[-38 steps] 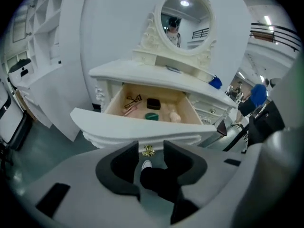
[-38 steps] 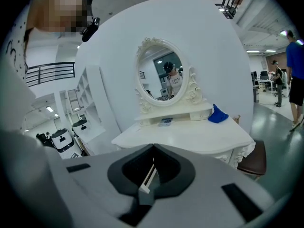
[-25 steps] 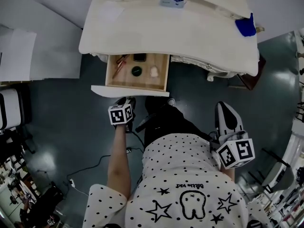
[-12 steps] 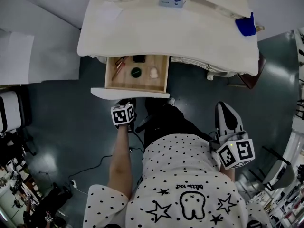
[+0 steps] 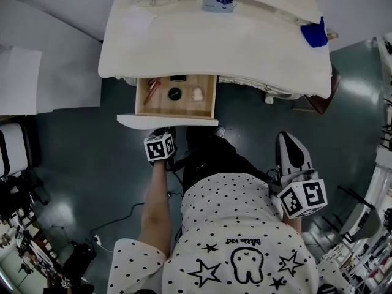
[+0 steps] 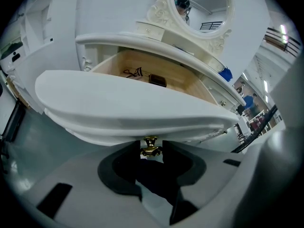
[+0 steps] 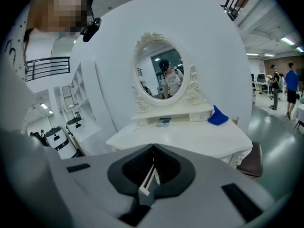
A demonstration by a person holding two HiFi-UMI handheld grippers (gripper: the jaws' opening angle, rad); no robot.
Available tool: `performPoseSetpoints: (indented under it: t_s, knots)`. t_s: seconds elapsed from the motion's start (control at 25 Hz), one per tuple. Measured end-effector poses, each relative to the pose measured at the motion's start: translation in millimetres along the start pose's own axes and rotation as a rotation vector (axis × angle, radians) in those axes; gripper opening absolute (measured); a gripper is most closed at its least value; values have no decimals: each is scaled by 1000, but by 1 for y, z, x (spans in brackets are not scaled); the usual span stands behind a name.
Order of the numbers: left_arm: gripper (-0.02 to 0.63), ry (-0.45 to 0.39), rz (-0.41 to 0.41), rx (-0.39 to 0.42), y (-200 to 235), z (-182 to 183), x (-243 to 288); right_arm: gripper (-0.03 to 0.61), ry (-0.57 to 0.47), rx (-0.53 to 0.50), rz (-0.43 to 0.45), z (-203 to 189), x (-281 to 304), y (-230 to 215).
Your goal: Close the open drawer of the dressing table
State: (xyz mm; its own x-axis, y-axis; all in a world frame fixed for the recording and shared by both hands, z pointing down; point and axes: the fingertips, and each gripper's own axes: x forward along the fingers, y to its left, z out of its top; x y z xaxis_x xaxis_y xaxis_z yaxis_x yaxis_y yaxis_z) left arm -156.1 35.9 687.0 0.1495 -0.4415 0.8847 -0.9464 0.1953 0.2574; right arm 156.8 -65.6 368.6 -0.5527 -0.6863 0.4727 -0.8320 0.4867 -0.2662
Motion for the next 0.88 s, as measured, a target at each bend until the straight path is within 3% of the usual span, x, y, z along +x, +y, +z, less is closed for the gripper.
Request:
performPoseSetpoints:
  t_s: [0.88]
  knots:
    - [153, 26, -68, 52, -3, 79, 37, 9, 4, 46, -95, 23, 34, 3]
